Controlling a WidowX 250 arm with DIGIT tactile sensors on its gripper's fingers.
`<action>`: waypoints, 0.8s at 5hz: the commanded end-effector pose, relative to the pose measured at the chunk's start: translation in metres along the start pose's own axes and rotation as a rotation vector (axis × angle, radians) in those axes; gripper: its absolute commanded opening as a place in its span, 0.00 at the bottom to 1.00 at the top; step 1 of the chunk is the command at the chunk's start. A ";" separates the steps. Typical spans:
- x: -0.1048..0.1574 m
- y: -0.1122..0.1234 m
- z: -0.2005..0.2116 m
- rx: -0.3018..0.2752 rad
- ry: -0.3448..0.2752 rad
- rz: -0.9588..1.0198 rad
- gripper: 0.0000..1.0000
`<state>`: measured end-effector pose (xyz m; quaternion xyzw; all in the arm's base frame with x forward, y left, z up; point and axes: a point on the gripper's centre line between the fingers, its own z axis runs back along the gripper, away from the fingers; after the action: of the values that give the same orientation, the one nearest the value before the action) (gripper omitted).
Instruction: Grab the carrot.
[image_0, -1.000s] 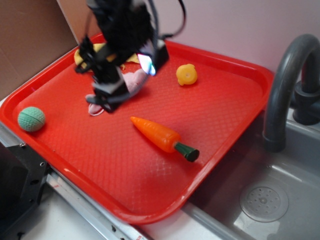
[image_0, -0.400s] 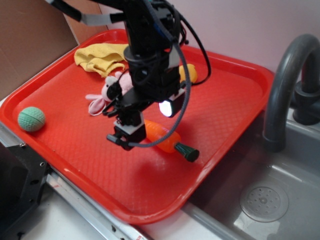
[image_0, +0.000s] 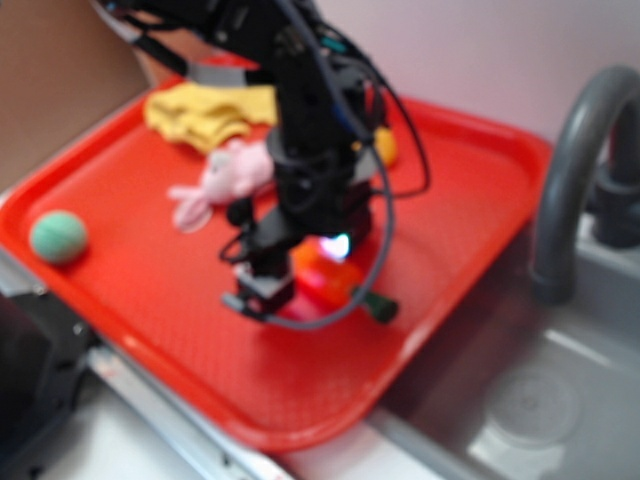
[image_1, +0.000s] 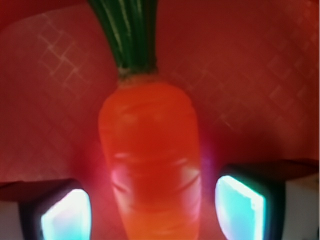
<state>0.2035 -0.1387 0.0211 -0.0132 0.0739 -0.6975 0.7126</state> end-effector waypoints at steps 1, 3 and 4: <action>0.011 -0.016 -0.013 -0.009 0.056 -0.046 0.00; -0.001 -0.010 -0.009 -0.018 0.013 0.049 0.00; -0.029 -0.002 0.034 0.023 -0.051 0.296 0.00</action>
<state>0.2078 -0.1069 0.0458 -0.0182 0.0770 -0.5892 0.8041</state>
